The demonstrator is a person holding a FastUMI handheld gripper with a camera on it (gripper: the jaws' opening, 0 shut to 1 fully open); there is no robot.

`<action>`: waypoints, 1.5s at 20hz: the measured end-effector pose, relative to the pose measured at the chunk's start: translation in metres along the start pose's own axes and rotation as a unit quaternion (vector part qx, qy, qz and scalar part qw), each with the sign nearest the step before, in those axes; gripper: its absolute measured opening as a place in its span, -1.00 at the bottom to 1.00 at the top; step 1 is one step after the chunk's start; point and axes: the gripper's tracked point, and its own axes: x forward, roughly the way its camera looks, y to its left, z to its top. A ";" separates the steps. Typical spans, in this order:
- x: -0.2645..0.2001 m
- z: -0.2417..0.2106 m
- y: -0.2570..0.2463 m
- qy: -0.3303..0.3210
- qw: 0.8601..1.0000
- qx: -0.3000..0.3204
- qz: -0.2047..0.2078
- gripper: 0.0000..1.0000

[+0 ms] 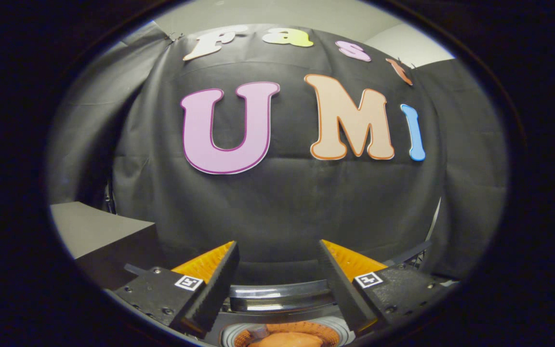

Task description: Put the clothes into the washing machine and then close the washing machine lid.

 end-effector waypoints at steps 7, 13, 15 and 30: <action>-0.017 -0.012 0.002 0.010 1.000 -0.002 0.026 0.97; -0.034 -0.080 -0.023 0.075 0.997 -0.018 -0.007 0.95; -0.039 -0.104 -0.030 0.091 0.995 -0.027 -0.015 0.95; -0.082 -0.073 -0.049 0.046 0.998 0.002 -0.033 0.95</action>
